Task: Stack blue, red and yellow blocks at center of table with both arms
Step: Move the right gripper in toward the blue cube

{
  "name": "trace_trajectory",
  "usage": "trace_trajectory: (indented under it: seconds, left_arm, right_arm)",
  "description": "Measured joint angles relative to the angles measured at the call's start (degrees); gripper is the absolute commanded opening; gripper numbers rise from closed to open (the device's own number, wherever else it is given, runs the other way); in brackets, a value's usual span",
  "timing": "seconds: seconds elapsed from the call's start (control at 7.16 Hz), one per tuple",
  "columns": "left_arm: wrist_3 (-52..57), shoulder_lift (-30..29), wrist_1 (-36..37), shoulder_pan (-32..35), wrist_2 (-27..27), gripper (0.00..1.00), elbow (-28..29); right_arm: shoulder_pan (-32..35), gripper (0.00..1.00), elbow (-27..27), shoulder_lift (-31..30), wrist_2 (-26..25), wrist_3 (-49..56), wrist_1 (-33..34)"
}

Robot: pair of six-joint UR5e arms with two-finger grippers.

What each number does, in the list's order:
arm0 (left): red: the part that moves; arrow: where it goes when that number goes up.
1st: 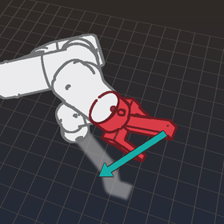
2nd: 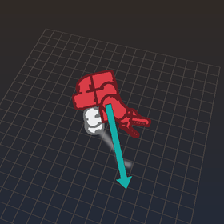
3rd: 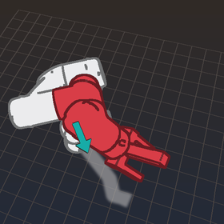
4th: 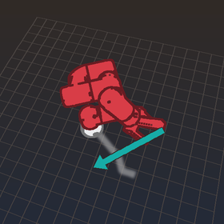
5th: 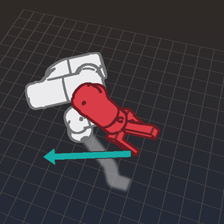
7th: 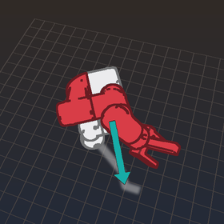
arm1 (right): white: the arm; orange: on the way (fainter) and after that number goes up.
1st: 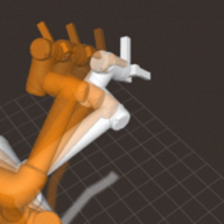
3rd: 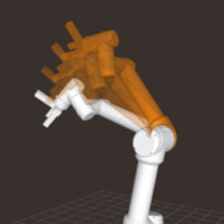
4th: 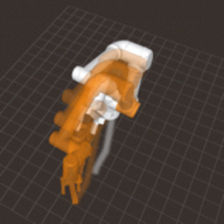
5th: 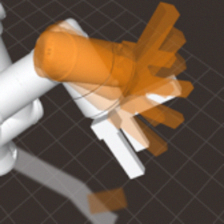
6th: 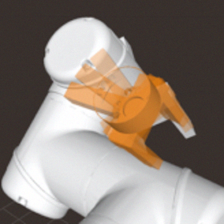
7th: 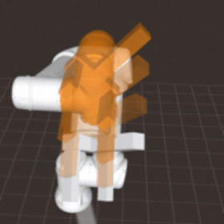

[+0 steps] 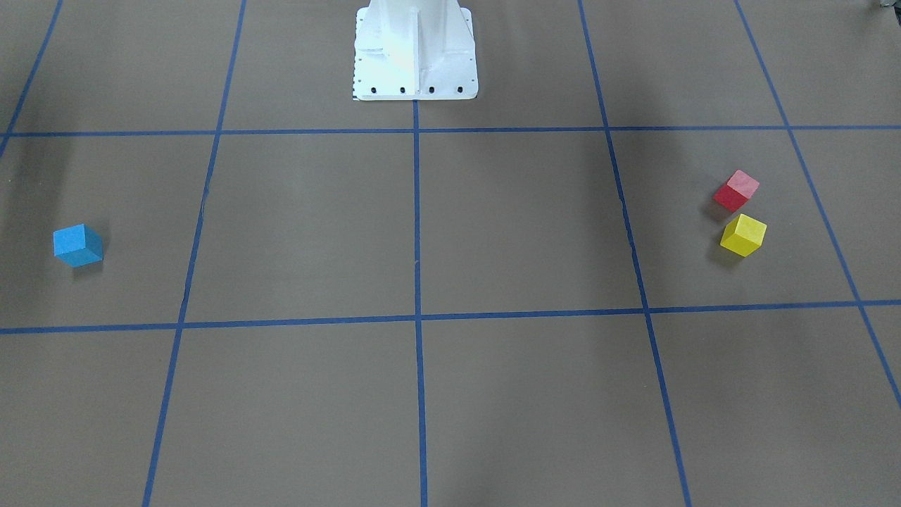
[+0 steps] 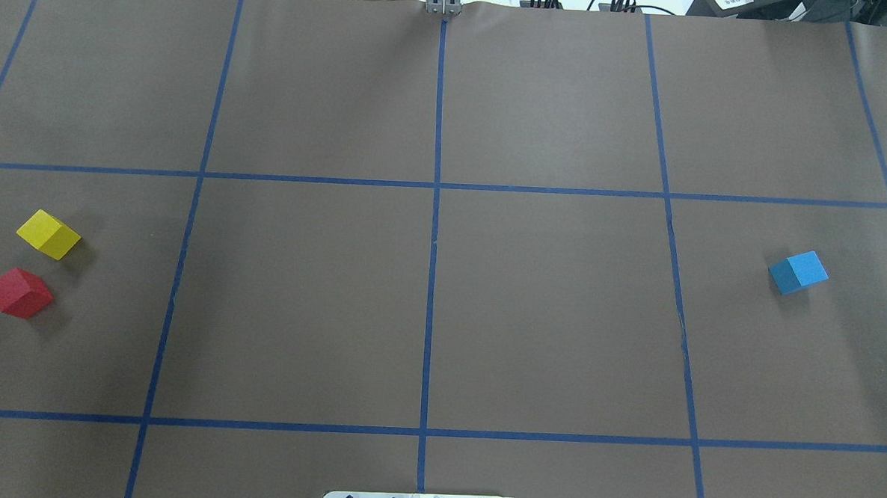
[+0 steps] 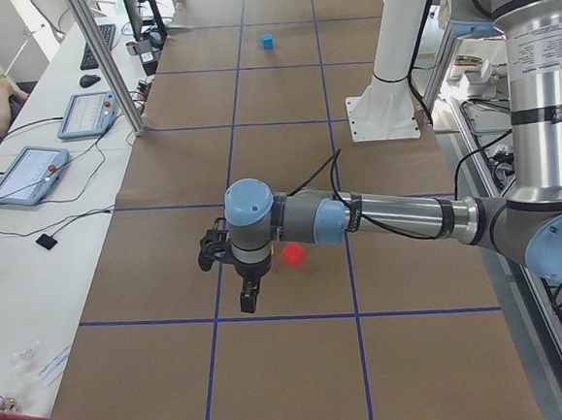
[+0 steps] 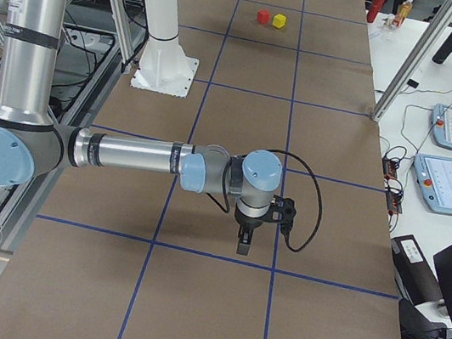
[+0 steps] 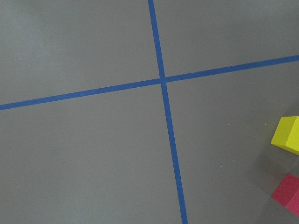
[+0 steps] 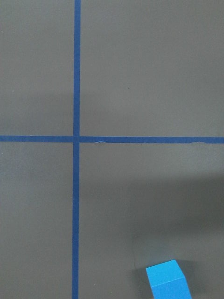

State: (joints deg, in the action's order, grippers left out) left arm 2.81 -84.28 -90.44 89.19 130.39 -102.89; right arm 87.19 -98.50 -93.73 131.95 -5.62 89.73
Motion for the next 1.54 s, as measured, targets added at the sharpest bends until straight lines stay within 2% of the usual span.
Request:
trace_trajectory:
  seconds: [0.7, 0.98, 1.26, 1.54]
  left_arm:
    - [0.13, -0.16, -0.19, 0.07, 0.25, 1.00, -0.47]
    - [0.43, -0.29, -1.11, -0.03, 0.29, 1.00, -0.89]
    - [0.52, -0.34, -2.12, -0.06, 0.30, 1.00, -1.15]
    - [0.52, -0.36, -2.40, -0.07, 0.30, 1.00, -1.17]
  right_arm:
    - [-0.27, 1.00, 0.63, 1.34, 0.17, 0.05, -0.14]
    - [-1.35, 1.00, 0.66, 5.13, 0.10, -0.09, -0.02]
    - [-6.25, 0.99, 0.97, 7.04, 1.24, -0.19, -2.52]
    - [-13.25, 0.99, 1.76, 5.93, 1.89, -1.15, -9.60]
